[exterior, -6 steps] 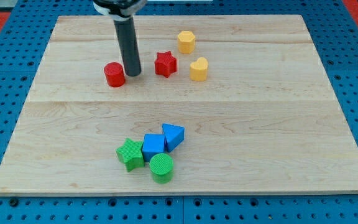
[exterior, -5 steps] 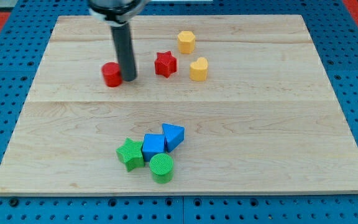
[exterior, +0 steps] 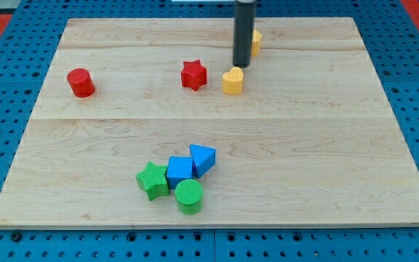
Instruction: Move the red star closer to the red circle
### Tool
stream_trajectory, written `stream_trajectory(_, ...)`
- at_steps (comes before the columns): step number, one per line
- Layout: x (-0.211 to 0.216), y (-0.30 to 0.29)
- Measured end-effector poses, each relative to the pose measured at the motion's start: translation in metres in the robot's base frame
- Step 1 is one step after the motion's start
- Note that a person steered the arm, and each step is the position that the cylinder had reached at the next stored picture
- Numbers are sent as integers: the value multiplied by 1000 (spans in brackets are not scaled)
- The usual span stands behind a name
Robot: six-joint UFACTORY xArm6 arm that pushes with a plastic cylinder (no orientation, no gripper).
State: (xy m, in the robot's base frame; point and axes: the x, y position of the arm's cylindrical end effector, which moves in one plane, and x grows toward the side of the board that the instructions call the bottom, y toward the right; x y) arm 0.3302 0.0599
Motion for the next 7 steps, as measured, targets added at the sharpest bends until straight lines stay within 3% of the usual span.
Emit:
stream_trajectory(2,3,-108)
stream_trajectory(4,38,-116)
stream_trajectory(7,47,-220)
